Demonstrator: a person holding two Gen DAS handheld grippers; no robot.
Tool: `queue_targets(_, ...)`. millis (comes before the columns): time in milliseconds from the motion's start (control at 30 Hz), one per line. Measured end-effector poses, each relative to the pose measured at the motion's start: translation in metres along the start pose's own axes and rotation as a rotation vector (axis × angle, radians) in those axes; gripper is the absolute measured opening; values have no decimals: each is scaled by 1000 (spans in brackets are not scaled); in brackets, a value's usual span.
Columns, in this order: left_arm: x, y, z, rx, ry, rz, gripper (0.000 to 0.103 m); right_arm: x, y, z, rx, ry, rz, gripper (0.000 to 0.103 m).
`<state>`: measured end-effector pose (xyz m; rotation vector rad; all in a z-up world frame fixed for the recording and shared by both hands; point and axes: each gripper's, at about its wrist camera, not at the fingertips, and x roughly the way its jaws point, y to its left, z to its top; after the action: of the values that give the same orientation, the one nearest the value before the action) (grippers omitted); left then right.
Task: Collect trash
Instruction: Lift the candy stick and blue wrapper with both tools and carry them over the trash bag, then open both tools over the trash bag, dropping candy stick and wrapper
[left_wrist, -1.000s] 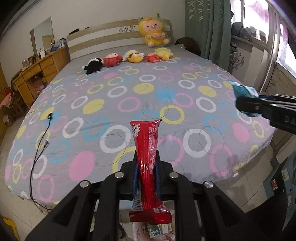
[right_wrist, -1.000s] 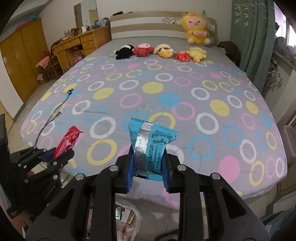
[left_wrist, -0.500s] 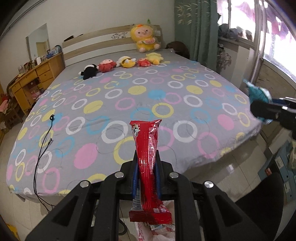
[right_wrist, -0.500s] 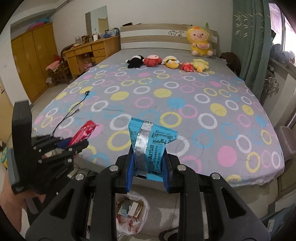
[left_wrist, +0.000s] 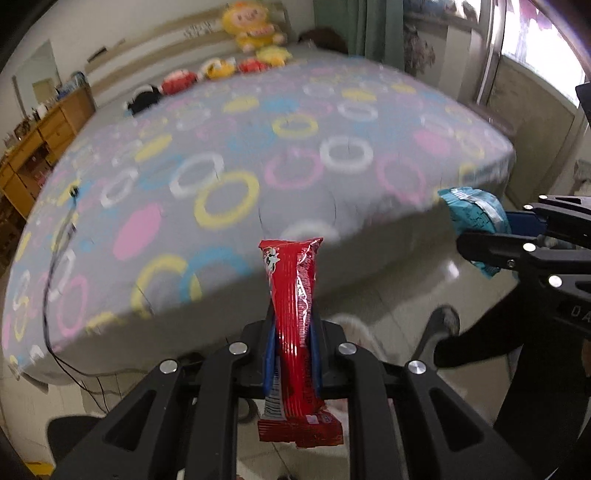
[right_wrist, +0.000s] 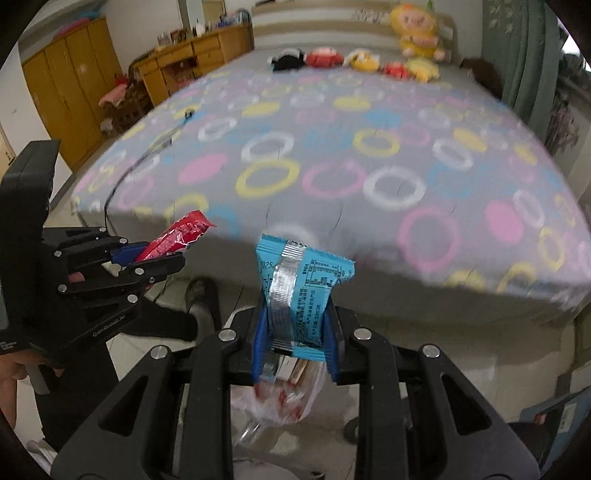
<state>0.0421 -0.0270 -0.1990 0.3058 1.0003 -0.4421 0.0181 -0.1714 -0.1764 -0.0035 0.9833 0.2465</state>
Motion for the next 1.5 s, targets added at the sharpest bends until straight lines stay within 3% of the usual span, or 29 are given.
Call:
queue_targets(433, 128, -12, -75, 16, 367, -66, 15, 131, 12, -65, -81, 273, 33, 25)
queue_targets(800, 203, -17, -102, -31, 557, -100, 16, 193, 19, -86, -107, 406, 93, 26)
queue_targets(967, 219, -16, -113, -42, 595, -99, 16, 217, 23, -99, -145, 467, 63, 26)
queue_targets(1033, 222, -13, -114, -53, 598, -96, 23, 223, 23, -100, -144, 478, 70, 26)
queue_targets(1067, 223, -12, -114, -56, 604, -94, 45, 225, 23, -102, -143, 486, 72, 33)
queue_targets(1100, 223, -10, -115, -59, 606, -92, 75, 227, 23, -102, -140, 492, 61, 43)
queue_targets(1133, 223, -9, -116, -45, 600, -55, 80, 227, 21, -101, -136, 488, 48, 50)
queue_targets(1200, 226, -9, -117, -48, 606, -52, 83, 225, 16, -99, -115, 482, 51, 61)
queue_targets(1500, 223, -1, -115, -84, 592, -40, 84, 219, 12, -95, -75, 460, 50, 67)
